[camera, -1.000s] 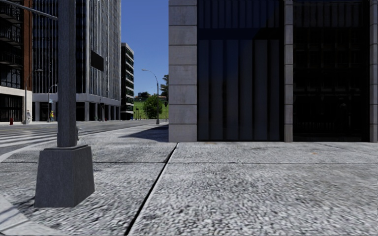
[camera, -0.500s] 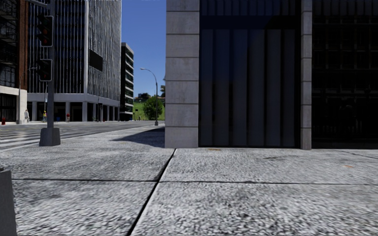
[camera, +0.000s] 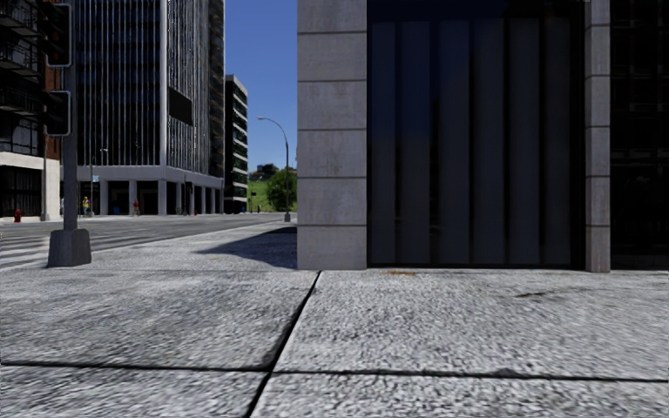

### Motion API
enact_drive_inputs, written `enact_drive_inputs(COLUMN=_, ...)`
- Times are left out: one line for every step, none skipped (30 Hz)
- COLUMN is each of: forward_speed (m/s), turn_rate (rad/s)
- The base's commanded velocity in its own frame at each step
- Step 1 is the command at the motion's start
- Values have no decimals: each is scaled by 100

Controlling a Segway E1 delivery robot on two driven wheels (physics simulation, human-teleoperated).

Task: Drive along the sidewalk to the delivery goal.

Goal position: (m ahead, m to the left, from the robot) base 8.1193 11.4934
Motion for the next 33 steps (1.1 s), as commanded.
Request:
enact_drive_inputs(forward_speed=152, turn_rate=48)
enact_drive_inputs(forward_speed=152, turn_rate=48)
enact_drive_inputs(forward_speed=152, turn_rate=48)
enact_drive_inputs(forward_speed=152, turn_rate=48)
enact_drive_inputs(forward_speed=152, turn_rate=49)
enact_drive_inputs(forward_speed=152, turn_rate=49)
enact_drive_inputs(forward_speed=155, turn_rate=49)
enact_drive_inputs(forward_speed=161, turn_rate=49)
enact_drive_inputs(forward_speed=161, turn_rate=49)
enact_drive_inputs(forward_speed=165, turn_rate=49)
enact_drive_inputs(forward_speed=167, turn_rate=49)
enact_drive_inputs(forward_speed=167, turn_rate=49)
enact_drive_inputs(forward_speed=167, turn_rate=49)
enact_drive_inputs(forward_speed=168, turn_rate=49)
enact_drive_inputs(forward_speed=168, turn_rate=49)
enact_drive_inputs(forward_speed=168, turn_rate=49)
enact_drive_inputs(forward_speed=168, turn_rate=49)
enact_drive_inputs(forward_speed=168, turn_rate=49)
enact_drive_inputs(forward_speed=168, turn_rate=49)
enact_drive_inputs(forward_speed=168, turn_rate=49)
enact_drive_inputs(forward_speed=168, turn_rate=49)
enact_drive_inputs(forward_speed=168, turn_rate=49)
enact_drive_inputs(forward_speed=168, turn_rate=48)
enact_drive_inputs(forward_speed=168, turn_rate=48)
enact_drive_inputs(forward_speed=168, turn_rate=48)
enact_drive_inputs(forward_speed=168, turn_rate=48)
enact_drive_inputs(forward_speed=168, turn_rate=48)
enact_drive_inputs(forward_speed=168, turn_rate=48)
enact_drive_inputs(forward_speed=168, turn_rate=42)
enact_drive_inputs(forward_speed=168, turn_rate=19)
enact_drive_inputs(forward_speed=168, turn_rate=19)
enact_drive_inputs(forward_speed=168, turn_rate=0)
enact_drive_inputs(forward_speed=168, turn_rate=0)
